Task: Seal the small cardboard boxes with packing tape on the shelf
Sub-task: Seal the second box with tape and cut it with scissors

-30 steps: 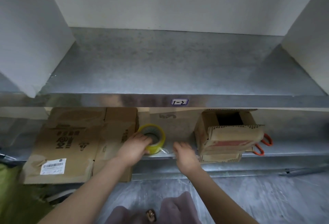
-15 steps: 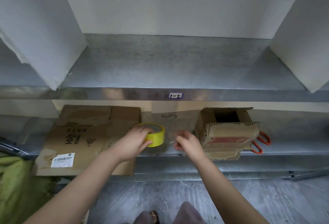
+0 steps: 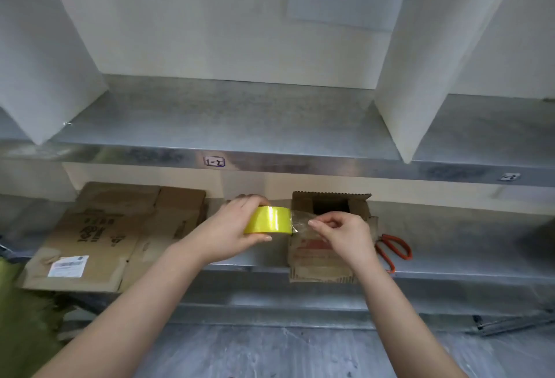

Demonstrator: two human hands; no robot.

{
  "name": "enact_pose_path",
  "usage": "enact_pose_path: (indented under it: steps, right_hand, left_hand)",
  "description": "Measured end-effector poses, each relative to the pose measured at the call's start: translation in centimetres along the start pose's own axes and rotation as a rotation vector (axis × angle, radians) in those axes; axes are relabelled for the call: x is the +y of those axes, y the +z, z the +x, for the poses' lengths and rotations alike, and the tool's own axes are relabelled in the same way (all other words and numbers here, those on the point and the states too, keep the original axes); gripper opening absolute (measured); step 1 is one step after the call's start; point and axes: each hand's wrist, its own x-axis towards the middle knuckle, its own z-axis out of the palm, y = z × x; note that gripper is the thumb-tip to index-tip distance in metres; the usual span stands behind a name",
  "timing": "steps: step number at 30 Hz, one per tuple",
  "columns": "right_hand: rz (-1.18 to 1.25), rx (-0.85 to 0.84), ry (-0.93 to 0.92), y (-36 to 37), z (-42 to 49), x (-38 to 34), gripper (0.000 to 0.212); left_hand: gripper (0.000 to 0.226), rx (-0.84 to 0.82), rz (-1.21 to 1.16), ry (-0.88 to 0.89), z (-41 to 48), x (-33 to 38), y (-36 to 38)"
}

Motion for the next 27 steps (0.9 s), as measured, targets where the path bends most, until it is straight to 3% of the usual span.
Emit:
enact_pose_path:
  steps: [7,11,14,18,24,27]
  right_hand:
    - [0.297,-0.213,0.105,-7.8,0.7,3.6,0.020]
    - [0.235,-0.061,-0.005,-10.0,1.0,4.3,0.019]
    - [0.191,-0.102,-0.019,-10.7,1.5,4.9,0.017]
    - [0.050,-0.052,-0.091,-10.0,3.3,5.2,0.019]
    - [-0.084,-0.109,-0.116,-8.8,5.5,5.7,0.024]
    - [-0.126,-0.048,-0.113,-8.4,5.8,6.1,0.017]
  left_hand:
    - [0.061,0.061,0.038,-0.031,3.7,6.0,1.4]
    - [0.063,0.099,0.177,-0.085,5.1,7.8,2.1]
    - [0.061,0.110,0.323,-0.128,5.9,7.7,1.7]
    - [0.058,0.020,0.200,-0.235,6.3,7.3,2.0]
    - [0.059,-0.004,0.072,-0.282,6.8,5.6,3.0]
    - [0.061,0.026,0.073,-0.294,7.3,5.1,3.7]
